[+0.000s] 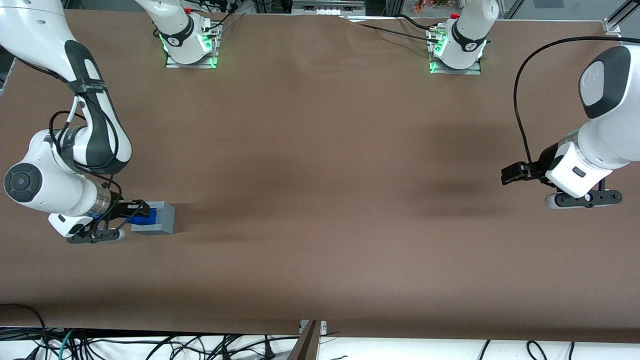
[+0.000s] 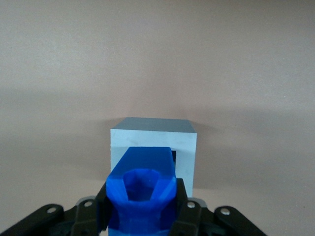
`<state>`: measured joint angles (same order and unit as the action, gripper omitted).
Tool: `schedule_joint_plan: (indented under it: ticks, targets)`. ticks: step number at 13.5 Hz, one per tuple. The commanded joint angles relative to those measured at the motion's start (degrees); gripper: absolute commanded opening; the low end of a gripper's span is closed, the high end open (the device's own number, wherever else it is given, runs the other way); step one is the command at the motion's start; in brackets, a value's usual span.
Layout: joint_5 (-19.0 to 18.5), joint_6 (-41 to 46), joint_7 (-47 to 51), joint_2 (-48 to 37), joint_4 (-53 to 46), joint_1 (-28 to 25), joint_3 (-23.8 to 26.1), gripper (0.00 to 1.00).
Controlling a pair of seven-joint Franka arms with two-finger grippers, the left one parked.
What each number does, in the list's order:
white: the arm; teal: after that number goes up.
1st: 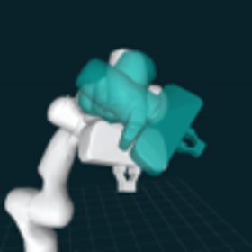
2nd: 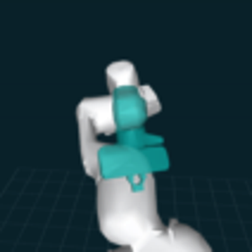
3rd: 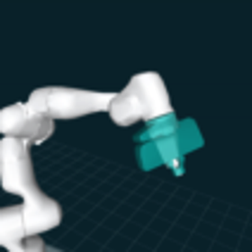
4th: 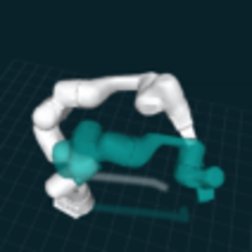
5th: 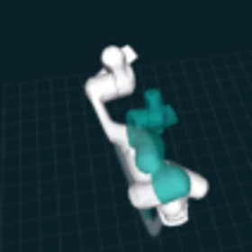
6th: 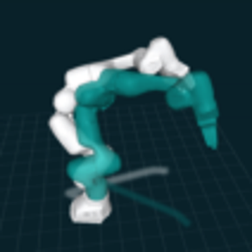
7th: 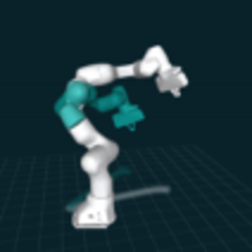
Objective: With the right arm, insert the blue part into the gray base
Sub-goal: 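Lower the blue part into the gray base's opening and press down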
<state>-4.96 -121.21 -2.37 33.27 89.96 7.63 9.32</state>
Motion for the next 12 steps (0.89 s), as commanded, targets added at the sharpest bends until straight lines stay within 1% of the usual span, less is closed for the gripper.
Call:
schedule_joint_plan:
  ticks: [1, 12]
  targets:
    - [1.3, -2.0, -0.4, 1.4, 0.5, 0.3, 0.2, 0.34]
    - [1.3, -4.7, -1.1, 2.7, 1.5, 0.5, 0.2, 0.34]
